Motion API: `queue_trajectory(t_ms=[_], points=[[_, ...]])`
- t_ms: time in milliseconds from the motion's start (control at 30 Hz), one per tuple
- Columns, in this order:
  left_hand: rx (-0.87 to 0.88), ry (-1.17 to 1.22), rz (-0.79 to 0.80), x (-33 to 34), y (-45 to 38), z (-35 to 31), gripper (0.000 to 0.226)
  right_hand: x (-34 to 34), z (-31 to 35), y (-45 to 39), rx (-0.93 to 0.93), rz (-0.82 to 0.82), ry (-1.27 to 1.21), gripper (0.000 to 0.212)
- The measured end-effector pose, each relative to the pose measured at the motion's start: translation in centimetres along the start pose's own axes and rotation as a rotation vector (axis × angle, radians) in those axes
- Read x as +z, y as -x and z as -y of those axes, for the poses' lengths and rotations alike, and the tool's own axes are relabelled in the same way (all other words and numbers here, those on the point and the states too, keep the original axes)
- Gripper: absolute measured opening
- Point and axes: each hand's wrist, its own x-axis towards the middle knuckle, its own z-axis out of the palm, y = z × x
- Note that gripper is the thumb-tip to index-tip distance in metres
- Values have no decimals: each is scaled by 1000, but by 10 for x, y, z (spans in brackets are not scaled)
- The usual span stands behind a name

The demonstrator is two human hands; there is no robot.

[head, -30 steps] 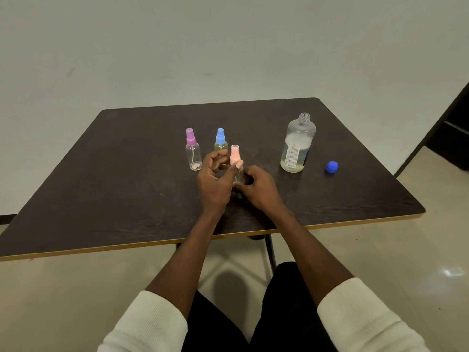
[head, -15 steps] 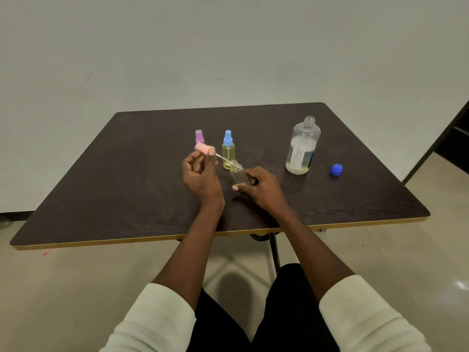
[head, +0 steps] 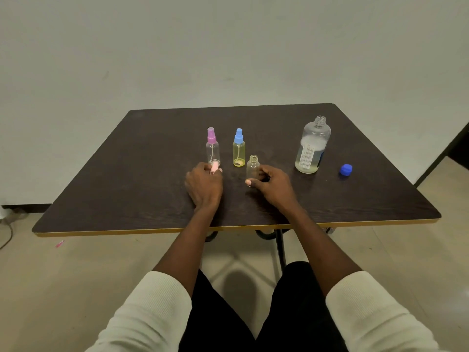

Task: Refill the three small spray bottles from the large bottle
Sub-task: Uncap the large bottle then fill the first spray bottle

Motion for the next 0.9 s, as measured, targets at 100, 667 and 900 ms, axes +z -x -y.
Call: queue_trajectory(t_ms=[100,667,900], points=[[18,-79,16,1,2,-2,23,-1,2,1,-5,-7,-7,19],[244,-51,-92,-8,17,-12,24,2,-4,-2,7,-17,-30,35],[491,265,-59,-4,34,-19,23,1,-6,-4,17,-12,-99,52]])
